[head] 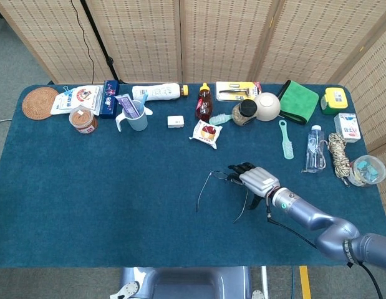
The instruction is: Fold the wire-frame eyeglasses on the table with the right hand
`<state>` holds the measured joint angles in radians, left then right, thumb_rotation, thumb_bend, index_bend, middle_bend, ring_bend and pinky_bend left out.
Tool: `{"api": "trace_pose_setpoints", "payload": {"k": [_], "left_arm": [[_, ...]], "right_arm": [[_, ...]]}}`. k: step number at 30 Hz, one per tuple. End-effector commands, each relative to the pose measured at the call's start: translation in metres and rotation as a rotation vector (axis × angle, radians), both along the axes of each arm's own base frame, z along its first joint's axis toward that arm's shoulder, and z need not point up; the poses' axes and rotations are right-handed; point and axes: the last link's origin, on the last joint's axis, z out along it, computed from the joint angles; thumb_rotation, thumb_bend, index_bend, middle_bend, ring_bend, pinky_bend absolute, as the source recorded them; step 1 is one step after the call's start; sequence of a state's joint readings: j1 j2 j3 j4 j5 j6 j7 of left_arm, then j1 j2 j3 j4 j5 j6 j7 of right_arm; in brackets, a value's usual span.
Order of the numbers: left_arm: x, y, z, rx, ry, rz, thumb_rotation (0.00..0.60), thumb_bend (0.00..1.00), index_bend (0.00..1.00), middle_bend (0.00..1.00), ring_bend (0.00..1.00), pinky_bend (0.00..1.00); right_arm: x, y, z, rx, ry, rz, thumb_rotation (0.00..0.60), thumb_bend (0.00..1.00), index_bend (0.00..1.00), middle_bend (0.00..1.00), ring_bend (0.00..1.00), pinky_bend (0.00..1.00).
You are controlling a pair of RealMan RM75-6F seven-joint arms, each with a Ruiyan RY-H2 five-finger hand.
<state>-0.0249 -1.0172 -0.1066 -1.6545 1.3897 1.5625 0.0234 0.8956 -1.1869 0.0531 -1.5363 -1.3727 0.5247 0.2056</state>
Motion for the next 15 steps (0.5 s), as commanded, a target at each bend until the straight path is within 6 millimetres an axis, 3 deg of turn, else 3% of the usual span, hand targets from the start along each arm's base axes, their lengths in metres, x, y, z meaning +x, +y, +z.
{"api": "trace_pose_setpoints", "payload": {"k": [1, 15], "left_arm": [[-0.0006, -0.0005, 0.0000, -0.001, 0.000, 0.001, 0.600, 0.42, 0.00, 0.00, 0.00, 0.00], [-0.0015, -0.0012, 0.0003, 0.002, 0.001, 0.002, 0.600, 0.42, 0.00, 0.00, 0.00, 0.00]], "right_arm": [[0.0018, -0.0023, -0.0038, 0.001, 0.013, 0.000, 0.600, 0.02, 0.17, 0.00, 0.00, 0.00], [0.0000, -0.0110, -0.0115, -0.014, 0.084, 0.017, 0.600, 0.02, 0.18, 0.00, 0.00, 0.00]]}}
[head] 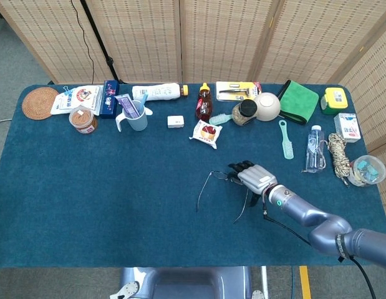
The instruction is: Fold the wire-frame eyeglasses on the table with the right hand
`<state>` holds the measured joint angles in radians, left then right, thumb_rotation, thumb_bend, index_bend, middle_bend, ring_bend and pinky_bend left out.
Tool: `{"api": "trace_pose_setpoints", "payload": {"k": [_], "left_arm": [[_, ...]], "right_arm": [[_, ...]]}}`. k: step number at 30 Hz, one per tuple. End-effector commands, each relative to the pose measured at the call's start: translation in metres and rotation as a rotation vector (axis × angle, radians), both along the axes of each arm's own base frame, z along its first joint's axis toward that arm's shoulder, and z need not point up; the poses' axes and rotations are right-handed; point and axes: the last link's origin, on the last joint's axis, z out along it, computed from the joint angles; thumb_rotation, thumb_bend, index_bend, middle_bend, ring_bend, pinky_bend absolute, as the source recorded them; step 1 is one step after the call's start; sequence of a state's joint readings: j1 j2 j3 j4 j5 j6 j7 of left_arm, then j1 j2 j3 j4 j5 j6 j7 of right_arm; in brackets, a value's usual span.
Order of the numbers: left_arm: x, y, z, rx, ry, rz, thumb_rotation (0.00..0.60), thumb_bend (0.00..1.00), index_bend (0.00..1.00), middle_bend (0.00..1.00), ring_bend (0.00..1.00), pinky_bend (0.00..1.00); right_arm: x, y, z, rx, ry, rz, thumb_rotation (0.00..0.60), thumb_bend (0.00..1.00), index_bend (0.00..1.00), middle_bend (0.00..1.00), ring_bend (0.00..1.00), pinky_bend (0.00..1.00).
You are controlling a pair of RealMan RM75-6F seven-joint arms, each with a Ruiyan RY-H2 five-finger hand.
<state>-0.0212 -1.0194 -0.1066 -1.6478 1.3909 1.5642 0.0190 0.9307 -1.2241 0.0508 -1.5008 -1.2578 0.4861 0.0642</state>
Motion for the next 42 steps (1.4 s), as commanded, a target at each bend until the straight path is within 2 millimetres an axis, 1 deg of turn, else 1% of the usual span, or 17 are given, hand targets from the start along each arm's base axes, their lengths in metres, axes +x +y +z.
{"api": "trace_pose_setpoints", "payload": {"k": [1, 11, 18, 21, 23, 29, 33, 38, 42], "left_arm": [[0.000, 0.000, 0.000, 0.000, 0.001, 0.001, 0.600, 0.42, 0.00, 0.00, 0.00, 0.00], [0.001, -0.001, 0.001, 0.001, 0.003, 0.002, 0.600, 0.42, 0.00, 0.00, 0.00, 0.00], [0.001, -0.001, -0.001, -0.004, 0.001, -0.001, 0.600, 0.42, 0.00, 0.00, 0.00, 0.00], [0.002, 0.000, -0.002, -0.006, -0.001, -0.004, 0.600, 0.42, 0.00, 0.00, 0.00, 0.00], [0.003, 0.000, -0.003, -0.010, -0.003, -0.005, 0.600, 0.42, 0.00, 0.00, 0.00, 0.00], [0.005, 0.001, -0.004, -0.012, -0.004, -0.014, 0.600, 0.42, 0.00, 0.00, 0.00, 0.00], [0.006, 0.002, -0.004, -0.012, -0.005, -0.019, 0.600, 0.42, 0.00, 0.00, 0.00, 0.00], [0.008, 0.002, -0.004, -0.010, -0.007, -0.023, 0.600, 0.42, 0.00, 0.00, 0.00, 0.00], [0.008, 0.000, -0.002, -0.006, -0.005, -0.022, 0.600, 0.42, 0.00, 0.00, 0.00, 0.00]], "right_arm": [[0.000, -0.002, -0.003, -0.004, 0.009, 0.001, 0.600, 0.02, 0.18, 0.00, 0.00, 0.00], [-0.004, -0.003, -0.006, -0.023, 0.065, 0.048, 0.600, 0.02, 0.19, 0.00, 0.00, 0.00], [-0.011, 0.002, -0.002, -0.051, 0.100, 0.064, 0.600, 0.02, 0.21, 0.00, 0.00, 0.00], [-0.014, 0.006, 0.000, -0.061, 0.111, 0.070, 0.600, 0.02, 0.22, 0.00, 0.00, 0.00], [-0.016, 0.015, 0.000, -0.054, 0.107, 0.063, 0.600, 0.02, 0.23, 0.00, 0.00, 0.00], [-0.020, 0.027, 0.002, -0.060, 0.113, 0.062, 0.600, 0.02, 0.23, 0.00, 0.00, 0.00], [-0.019, 0.033, 0.004, -0.071, 0.101, 0.066, 0.600, 0.02, 0.22, 0.00, 0.00, 0.00], [-0.015, 0.032, 0.008, -0.118, 0.080, 0.103, 0.600, 0.02, 0.22, 0.00, 0.00, 0.00], [-0.015, 0.026, 0.010, -0.159, 0.062, 0.112, 0.600, 0.02, 0.21, 0.00, 0.00, 0.00]]}}
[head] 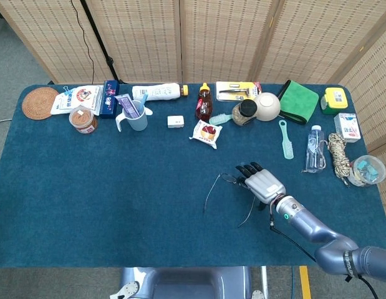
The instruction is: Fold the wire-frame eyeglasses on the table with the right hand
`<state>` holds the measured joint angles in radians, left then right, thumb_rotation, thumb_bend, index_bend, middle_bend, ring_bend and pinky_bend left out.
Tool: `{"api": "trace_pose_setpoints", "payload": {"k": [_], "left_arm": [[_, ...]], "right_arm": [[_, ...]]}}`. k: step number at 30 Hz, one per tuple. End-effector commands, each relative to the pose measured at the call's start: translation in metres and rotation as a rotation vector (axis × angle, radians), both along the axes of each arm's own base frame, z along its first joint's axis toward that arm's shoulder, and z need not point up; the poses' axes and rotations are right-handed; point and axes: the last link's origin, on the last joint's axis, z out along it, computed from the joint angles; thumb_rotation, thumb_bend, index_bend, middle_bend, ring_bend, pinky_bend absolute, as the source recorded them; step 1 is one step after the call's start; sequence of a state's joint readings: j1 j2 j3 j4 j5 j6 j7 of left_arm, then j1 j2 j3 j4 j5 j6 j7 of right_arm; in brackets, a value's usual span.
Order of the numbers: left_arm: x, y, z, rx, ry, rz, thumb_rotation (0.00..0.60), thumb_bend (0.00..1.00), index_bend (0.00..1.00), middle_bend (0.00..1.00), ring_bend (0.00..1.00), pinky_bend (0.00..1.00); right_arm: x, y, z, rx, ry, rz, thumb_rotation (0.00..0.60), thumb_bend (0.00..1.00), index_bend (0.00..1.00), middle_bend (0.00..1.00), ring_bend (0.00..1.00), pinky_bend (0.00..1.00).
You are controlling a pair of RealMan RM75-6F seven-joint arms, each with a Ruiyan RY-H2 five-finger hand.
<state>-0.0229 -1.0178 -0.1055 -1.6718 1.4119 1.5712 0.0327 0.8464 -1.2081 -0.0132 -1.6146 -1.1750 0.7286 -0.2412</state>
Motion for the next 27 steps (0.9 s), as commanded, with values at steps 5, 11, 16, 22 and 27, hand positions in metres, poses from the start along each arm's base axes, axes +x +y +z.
{"api": "trace_pose_setpoints", "payload": {"k": [5, 11, 16, 22, 27], "left_arm": [[-0.001, -0.001, 0.001, 0.002, 0.001, 0.004, 0.600, 0.42, 0.00, 0.00, 0.00, 0.00], [-0.001, -0.002, 0.002, 0.003, 0.002, 0.004, 0.600, 0.42, 0.00, 0.00, 0.00, 0.00], [-0.002, -0.003, 0.002, 0.003, 0.004, 0.009, 0.600, 0.42, 0.00, 0.00, 0.00, 0.00], [-0.004, -0.004, 0.004, 0.007, 0.003, 0.013, 0.600, 0.42, 0.00, 0.00, 0.00, 0.00], [-0.007, -0.006, 0.005, 0.010, 0.003, 0.023, 0.600, 0.42, 0.00, 0.00, 0.00, 0.00]], "right_arm": [[-0.009, -0.007, -0.001, -0.065, 0.004, 0.008, 0.600, 0.02, 0.20, 0.00, 0.00, 0.00], [-0.016, -0.009, -0.008, -0.080, 0.022, 0.002, 0.600, 0.02, 0.22, 0.00, 0.00, 0.00], [-0.014, -0.009, -0.014, -0.076, 0.021, 0.006, 0.600, 0.02, 0.22, 0.00, 0.00, 0.00], [-0.010, -0.012, -0.020, -0.078, 0.028, 0.017, 0.600, 0.02, 0.24, 0.00, 0.00, 0.00], [-0.008, -0.015, -0.024, -0.084, 0.040, 0.021, 0.600, 0.02, 0.26, 0.00, 0.00, 0.00]]}}
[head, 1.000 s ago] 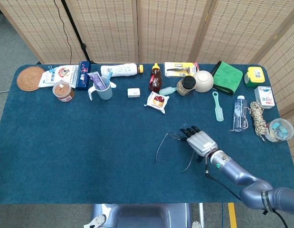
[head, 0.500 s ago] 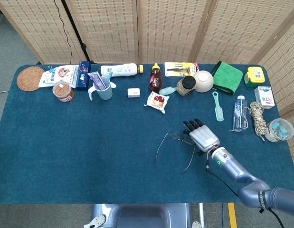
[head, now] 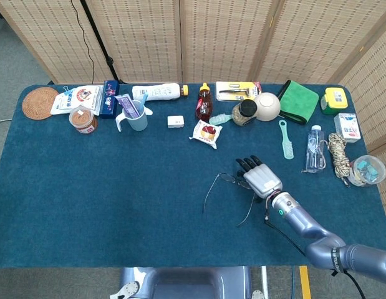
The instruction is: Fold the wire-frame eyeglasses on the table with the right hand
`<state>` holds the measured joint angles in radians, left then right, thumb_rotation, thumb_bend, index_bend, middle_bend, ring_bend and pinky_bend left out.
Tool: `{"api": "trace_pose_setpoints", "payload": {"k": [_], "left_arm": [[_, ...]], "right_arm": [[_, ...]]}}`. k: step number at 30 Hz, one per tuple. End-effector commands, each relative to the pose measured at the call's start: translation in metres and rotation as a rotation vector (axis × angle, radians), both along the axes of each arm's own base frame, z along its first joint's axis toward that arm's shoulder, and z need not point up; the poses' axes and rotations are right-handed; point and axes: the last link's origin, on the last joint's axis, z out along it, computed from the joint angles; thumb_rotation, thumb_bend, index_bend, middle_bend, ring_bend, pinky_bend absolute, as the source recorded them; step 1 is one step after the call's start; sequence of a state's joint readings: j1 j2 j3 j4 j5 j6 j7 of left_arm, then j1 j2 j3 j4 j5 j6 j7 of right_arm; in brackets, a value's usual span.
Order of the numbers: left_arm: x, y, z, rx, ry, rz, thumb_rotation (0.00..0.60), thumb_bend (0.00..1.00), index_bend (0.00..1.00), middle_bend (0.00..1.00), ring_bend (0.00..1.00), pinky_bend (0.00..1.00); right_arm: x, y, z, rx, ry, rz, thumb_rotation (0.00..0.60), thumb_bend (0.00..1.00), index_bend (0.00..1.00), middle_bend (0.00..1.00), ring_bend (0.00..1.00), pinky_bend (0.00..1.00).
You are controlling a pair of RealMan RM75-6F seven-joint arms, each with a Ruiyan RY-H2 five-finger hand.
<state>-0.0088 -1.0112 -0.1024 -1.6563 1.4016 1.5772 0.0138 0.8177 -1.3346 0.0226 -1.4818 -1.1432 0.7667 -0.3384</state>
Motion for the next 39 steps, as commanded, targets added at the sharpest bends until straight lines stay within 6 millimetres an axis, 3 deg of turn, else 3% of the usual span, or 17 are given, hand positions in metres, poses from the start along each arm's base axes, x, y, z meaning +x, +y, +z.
{"api": "trace_pose_setpoints", "payload": {"k": [1, 10, 22, 39], "left_arm": [[-0.001, -0.001, 0.001, 0.001, 0.000, 0.003, 0.600, 0.42, 0.00, 0.00, 0.00, 0.00], [-0.004, -0.001, 0.001, 0.004, -0.005, 0.008, 0.600, 0.42, 0.00, 0.00, 0.00, 0.00], [-0.005, -0.002, 0.002, 0.009, -0.005, 0.010, 0.600, 0.42, 0.00, 0.00, 0.00, 0.00], [-0.005, -0.001, 0.001, 0.006, -0.008, 0.010, 0.600, 0.42, 0.00, 0.00, 0.00, 0.00]], "right_arm": [[0.001, -0.002, -0.003, -0.003, 0.008, -0.002, 0.600, 0.02, 0.26, 0.00, 0.00, 0.00], [0.003, -0.002, -0.007, -0.015, 0.008, -0.013, 0.600, 0.02, 0.30, 0.01, 0.00, 0.00], [0.010, -0.006, -0.016, -0.035, -0.014, -0.013, 0.600, 0.02, 0.48, 0.10, 0.01, 0.02], [0.009, -0.020, -0.021, -0.074, -0.044, -0.062, 0.600, 0.02, 0.70, 0.29, 0.14, 0.07]]}}
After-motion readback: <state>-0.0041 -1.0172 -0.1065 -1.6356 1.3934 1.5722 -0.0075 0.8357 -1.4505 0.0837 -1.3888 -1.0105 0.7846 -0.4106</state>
